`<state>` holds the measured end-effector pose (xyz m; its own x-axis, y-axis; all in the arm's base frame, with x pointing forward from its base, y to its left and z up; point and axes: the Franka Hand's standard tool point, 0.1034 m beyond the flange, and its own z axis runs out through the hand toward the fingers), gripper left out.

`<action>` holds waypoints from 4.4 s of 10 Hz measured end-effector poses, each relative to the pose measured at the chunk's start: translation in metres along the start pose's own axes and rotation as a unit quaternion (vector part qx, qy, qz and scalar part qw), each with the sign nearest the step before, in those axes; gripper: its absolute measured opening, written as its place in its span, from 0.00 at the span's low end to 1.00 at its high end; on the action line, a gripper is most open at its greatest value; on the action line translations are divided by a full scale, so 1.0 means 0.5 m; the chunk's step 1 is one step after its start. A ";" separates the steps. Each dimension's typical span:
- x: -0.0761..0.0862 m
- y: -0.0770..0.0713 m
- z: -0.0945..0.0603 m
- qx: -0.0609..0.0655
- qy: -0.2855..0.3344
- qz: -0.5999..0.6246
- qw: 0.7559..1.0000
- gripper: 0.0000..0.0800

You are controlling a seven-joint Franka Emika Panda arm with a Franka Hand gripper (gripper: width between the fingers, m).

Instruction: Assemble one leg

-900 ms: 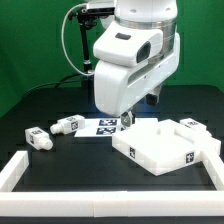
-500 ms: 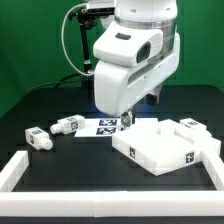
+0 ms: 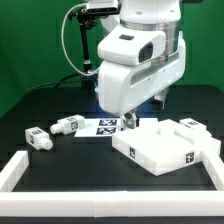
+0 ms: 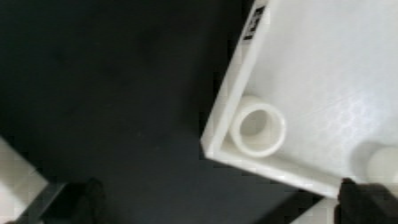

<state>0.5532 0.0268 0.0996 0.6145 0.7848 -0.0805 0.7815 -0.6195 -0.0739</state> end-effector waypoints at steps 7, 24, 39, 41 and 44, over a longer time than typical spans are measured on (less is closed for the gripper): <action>-0.022 -0.022 0.093 -0.031 0.039 0.026 0.998 0.81; -0.095 -0.047 0.200 0.001 0.053 0.190 0.980 0.31; -0.195 0.028 0.136 0.045 0.037 0.304 0.951 0.06; -0.193 0.024 0.138 0.046 0.036 0.304 0.951 0.06; -0.158 0.036 0.162 0.054 0.027 0.362 0.930 0.06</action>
Offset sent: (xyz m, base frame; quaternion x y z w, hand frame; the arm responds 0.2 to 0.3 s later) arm 0.0000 0.0000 0.0000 0.0000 0.0000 0.0000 1.0000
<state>0.5098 -0.0477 0.0240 0.9824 0.1582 -0.0991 0.1461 -0.9821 -0.1191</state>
